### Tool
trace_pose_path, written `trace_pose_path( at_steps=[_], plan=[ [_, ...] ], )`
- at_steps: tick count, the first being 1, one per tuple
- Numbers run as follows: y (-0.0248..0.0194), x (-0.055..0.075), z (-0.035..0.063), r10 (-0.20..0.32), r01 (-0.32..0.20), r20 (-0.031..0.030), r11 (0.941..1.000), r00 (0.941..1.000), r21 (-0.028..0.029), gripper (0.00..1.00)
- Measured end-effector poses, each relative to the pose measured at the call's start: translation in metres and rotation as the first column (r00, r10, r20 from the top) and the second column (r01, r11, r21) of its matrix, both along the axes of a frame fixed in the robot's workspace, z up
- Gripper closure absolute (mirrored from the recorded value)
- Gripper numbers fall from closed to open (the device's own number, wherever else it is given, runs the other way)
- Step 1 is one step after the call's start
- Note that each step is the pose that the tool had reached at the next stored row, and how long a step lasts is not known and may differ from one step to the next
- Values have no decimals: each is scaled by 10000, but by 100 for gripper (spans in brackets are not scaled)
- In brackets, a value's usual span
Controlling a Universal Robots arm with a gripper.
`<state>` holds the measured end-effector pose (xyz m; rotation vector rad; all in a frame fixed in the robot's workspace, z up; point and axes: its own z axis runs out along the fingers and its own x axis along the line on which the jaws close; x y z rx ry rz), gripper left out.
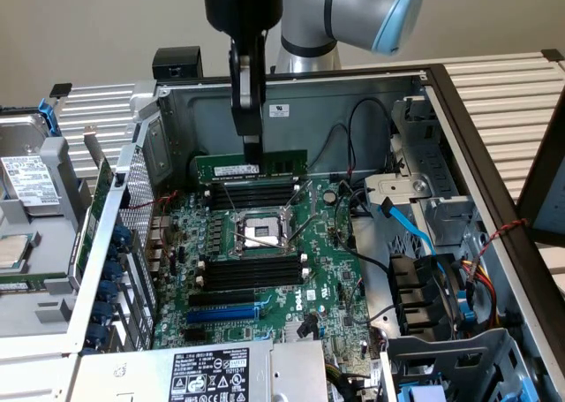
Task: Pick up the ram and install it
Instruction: 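Insert the ram into the slot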
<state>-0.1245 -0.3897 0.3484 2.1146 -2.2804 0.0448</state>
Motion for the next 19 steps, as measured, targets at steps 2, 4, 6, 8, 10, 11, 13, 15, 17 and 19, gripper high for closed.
trace_pose_path(
  at_steps=[2,4,6,8,10,11,13,15,17,19],
  plan=[
    [0,0,-36,0,0,-2,10000,10000,14,88],
    [0,0,-72,0,0,-6,10000,10000,24,88],
    [0,0,-109,0,0,-9,10000,10000,33,88],
    [0,-3,-145,0,0,-12,10000,10000,39,88],
    [0,-21,-180,1,-1,-15,10000,10000,43,88],
    [0,-35,-194,0,0,-16,10000,10000,48,88],
    [0,-61,-222,1,-1,-18,10000,10000,63,88],
    [0,-76,-246,0,0,-29,10000,10000,76,88],
    [0,-78,-276,1,-1,-53,10000,10000,80,88],
    [0,-79,-309,-1,1,-80,10000,10000,81,88]
  ],
)
